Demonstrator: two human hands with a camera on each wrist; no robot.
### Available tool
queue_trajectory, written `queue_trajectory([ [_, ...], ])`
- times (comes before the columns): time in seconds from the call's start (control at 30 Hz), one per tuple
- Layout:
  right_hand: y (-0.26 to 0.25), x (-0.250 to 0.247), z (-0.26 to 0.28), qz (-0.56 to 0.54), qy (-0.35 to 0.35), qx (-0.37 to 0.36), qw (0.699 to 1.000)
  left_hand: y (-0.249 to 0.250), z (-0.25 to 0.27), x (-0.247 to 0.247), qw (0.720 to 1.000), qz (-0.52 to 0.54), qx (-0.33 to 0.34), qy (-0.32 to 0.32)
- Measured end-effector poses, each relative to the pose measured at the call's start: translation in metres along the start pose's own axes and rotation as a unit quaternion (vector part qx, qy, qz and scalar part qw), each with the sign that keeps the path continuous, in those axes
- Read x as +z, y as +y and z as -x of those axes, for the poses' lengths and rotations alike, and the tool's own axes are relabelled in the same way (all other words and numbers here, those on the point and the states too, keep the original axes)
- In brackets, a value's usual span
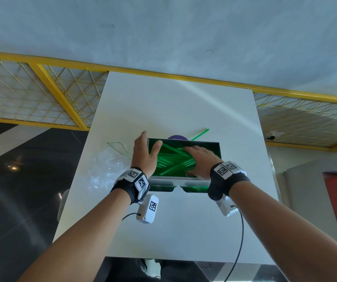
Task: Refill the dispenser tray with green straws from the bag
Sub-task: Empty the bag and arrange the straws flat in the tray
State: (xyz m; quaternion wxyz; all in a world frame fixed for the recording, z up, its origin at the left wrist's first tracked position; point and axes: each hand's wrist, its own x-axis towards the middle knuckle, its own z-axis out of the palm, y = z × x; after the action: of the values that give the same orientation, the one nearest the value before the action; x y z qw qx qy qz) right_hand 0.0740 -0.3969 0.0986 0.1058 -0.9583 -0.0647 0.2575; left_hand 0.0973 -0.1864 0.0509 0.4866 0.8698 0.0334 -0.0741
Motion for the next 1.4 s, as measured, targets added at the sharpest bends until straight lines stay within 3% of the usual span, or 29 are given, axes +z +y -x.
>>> queue_trajectory([
  [0.17, -0.007, 0.004, -0.008, 0.019, -0.031, -0.006, 0.999, -0.002, 0.000, -0.004, 1.000, -0.006, -0.011, -0.022],
  [0.3, -0.016, 0.001, -0.005, 0.046, -0.027, -0.010, 0.999, -0.003, -0.001, -0.005, 1.000, 0.019, -0.008, 0.002],
  [0.4, -0.016, 0.000, -0.003, 0.071, -0.014, 0.004, 0.997, 0.003, 0.002, -0.005, 0.998, 0.057, 0.016, 0.021],
  [0.5, -0.021, 0.000, -0.005, 0.060, -0.021, -0.002, 0.998, 0.007, 0.000, -0.011, 0.994, 0.109, -0.003, 0.019],
  [0.63, -0.028, 0.000, -0.007, -0.003, -0.038, -0.021, 0.999, 0.004, 0.003, -0.014, 0.997, 0.041, 0.059, -0.031],
  [0.77, -0.020, 0.000, -0.007, -0.018, 0.024, -0.042, 0.999, -0.007, 0.003, -0.014, 0.992, -0.026, 0.120, -0.034],
  [0.9, -0.010, -0.002, -0.001, 0.005, 0.091, -0.069, 0.993, -0.005, 0.003, -0.012, 0.997, -0.015, 0.060, -0.035],
  [1.0, -0.013, -0.006, -0.001, 0.039, -0.001, -0.067, 0.997, -0.006, 0.001, -0.010, 0.999, -0.016, -0.007, -0.031],
  [1.1, -0.019, -0.006, -0.007, 0.038, -0.084, -0.066, 0.994, -0.005, 0.000, -0.011, 1.000, -0.010, -0.011, -0.019],
  [1.27, -0.024, -0.004, -0.013, 0.022, -0.060, -0.076, 0.995, -0.002, 0.001, -0.012, 1.000, 0.027, -0.006, -0.010],
  [1.4, -0.031, 0.001, -0.014, 0.037, -0.089, -0.084, 0.992, -0.005, 0.001, -0.011, 0.999, 0.001, 0.001, -0.035],
])
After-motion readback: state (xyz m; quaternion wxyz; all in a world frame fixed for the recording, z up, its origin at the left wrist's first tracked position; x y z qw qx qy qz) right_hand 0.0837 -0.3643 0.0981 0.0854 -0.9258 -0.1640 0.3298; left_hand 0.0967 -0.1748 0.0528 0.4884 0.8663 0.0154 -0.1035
